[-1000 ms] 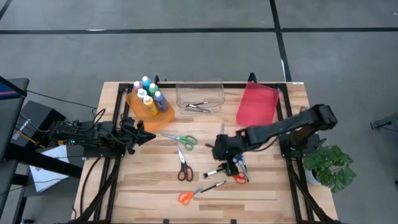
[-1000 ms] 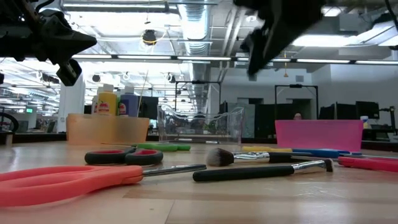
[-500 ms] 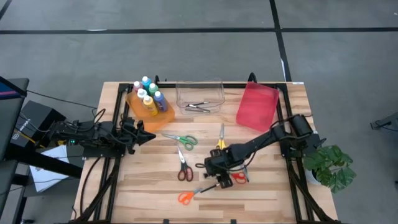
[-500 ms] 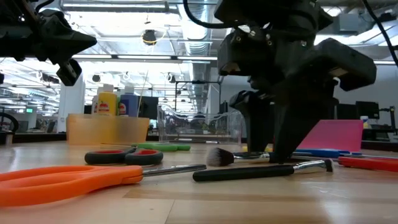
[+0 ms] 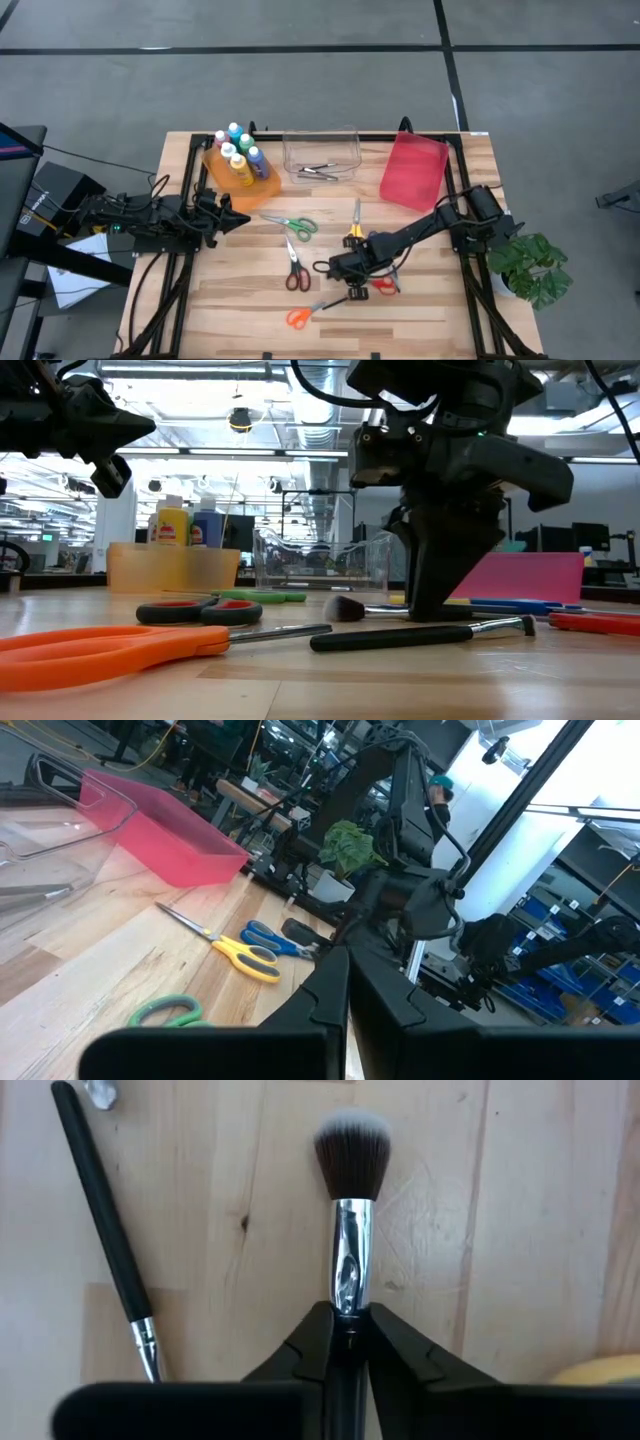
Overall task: Pick & Place Paint Supplies
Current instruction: Put the black paint brush into the transparent bin
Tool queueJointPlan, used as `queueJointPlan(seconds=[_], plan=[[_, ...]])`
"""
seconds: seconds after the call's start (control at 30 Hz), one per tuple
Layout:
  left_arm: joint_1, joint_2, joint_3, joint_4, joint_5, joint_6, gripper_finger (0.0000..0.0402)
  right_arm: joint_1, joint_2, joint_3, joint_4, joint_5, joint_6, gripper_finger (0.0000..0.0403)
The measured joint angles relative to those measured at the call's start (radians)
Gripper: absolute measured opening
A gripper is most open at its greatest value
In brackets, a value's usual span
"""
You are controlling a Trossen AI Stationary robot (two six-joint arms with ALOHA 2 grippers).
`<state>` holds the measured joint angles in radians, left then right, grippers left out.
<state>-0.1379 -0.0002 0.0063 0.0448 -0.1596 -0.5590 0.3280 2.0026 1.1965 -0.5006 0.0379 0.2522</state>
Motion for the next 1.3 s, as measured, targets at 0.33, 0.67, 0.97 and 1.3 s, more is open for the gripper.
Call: queueJointPlan(seconds=[0.33,0.67,0.97,1.3], plan=[[0.000,0.000,0.000,0.000,0.000,0.000,0.0005,-0.005,-0.003,0.000,0.001,-0.017,0.011,0.0035],[0.000,0.000,0.000,0.000,0.000,0.000,0.0006,-0.043,-0.058,-0.012,-0.024,-0.051,-0.052,0.0035],[0.000,0.000,0.000,0.000,0.000,0.000,0.0006,-0.111,-0.161,-0.015,-0.049,-0.041,-0.149,0.0035],[0.000,0.000,0.000,0.000,0.000,0.000,0.0006,-0.207,-0.370,-0.012,0.022,-0.066,-0.203,0.0035]])
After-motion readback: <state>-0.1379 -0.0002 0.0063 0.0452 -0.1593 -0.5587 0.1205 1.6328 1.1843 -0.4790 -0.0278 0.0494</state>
